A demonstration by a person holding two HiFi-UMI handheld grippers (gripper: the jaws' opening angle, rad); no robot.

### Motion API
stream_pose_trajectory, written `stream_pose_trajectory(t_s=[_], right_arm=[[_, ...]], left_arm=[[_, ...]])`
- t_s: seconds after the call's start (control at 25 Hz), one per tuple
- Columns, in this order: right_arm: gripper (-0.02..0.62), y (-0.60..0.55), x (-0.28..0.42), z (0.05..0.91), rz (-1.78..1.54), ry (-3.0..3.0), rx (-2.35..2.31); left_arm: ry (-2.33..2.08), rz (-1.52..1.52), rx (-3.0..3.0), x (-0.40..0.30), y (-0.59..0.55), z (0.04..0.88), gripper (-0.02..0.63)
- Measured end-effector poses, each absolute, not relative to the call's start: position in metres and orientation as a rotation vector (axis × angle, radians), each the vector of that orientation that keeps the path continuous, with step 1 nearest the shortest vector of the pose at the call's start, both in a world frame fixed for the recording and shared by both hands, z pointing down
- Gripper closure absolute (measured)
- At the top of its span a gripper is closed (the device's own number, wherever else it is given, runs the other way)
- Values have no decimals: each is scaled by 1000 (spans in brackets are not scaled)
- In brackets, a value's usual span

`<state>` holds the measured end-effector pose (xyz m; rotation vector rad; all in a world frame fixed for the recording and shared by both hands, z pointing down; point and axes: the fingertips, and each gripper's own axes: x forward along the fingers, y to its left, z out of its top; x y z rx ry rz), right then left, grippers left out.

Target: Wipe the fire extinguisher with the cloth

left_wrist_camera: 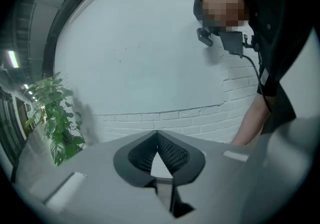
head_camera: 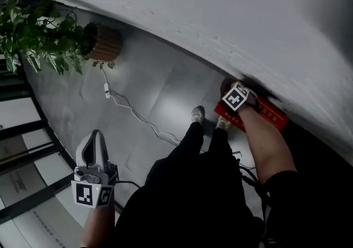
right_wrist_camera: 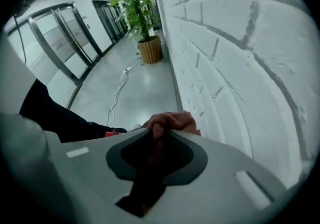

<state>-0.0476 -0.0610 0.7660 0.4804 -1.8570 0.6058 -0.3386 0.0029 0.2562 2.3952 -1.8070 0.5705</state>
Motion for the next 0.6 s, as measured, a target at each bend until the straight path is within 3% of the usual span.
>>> stream_pose_trajectory(t_s=[0.2,0.6], right_arm=[[528,-47,-1,759,694,-1833,634],[529,93,185,753,1026,-1547,1000]], left_arm=[[-1715,535,2446,-324,-13,264,606],[-1305,427,2698,-226,-78,276,606]])
